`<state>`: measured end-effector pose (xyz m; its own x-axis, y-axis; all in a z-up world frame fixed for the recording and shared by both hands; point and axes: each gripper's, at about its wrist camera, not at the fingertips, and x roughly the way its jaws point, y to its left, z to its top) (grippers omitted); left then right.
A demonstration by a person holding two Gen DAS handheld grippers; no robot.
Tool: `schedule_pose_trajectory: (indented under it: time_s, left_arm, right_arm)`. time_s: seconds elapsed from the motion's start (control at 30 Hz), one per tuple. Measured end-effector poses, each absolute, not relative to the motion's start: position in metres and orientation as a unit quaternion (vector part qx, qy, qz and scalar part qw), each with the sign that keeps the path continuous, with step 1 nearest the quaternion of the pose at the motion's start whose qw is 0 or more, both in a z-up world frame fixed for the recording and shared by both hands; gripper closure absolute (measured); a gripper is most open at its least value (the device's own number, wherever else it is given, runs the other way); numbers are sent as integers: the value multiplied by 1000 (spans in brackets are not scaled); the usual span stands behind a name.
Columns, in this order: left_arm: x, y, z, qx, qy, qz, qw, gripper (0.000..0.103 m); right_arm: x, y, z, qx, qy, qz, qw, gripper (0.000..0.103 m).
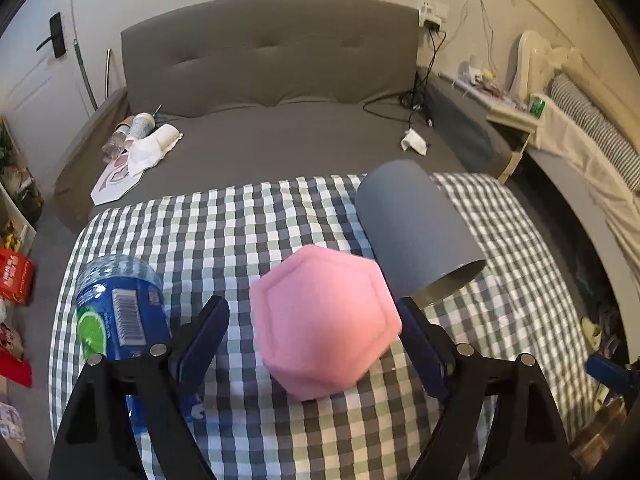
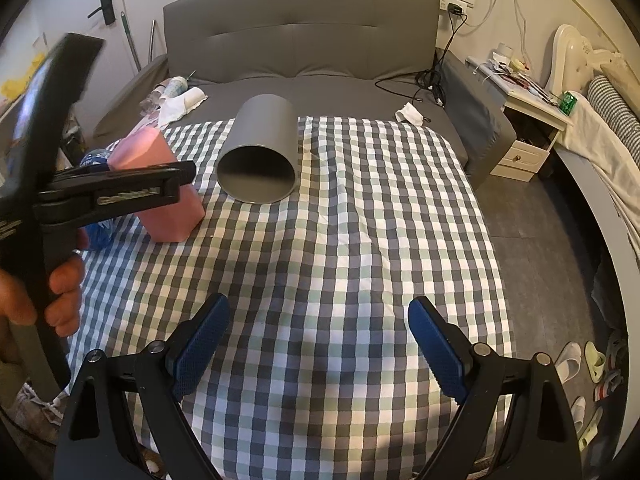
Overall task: Flip cup upside down
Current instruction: 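Rotate the pink cup with the left gripper, opening down, and set it on the table, then open the left gripper and withdraw it from the cup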
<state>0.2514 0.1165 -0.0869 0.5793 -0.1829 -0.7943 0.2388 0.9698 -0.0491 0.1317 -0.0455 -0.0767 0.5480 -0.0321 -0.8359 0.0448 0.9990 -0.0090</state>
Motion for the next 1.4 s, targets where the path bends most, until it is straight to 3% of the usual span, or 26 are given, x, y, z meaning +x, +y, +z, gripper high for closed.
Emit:
schedule_pose_trajectory:
  time_s: [0.27,0.4,0.97,1.17,1.4]
  left_arm:
    - [219,137,-66,12,441,-110,891,15]
    - [190,148,-46,7,417,-109,902,9]
    - [46,207,21,-19,224,-66,972,6]
    - [30,208,4,-8,210,-63,976,3]
    - [40,218,-20,-28,233,-45,971,3]
  right_arm:
    - [119,-43,-63,-6,442,-31,897,12]
    - [105,-35,-50,-20,411,-25,911,12]
    - [17,-3,5,-37,275,-4,961,12]
    - [7,4,-7,-33,264,-1,964,12]
    - [15,12,-21,-44,260,-7,965,4]
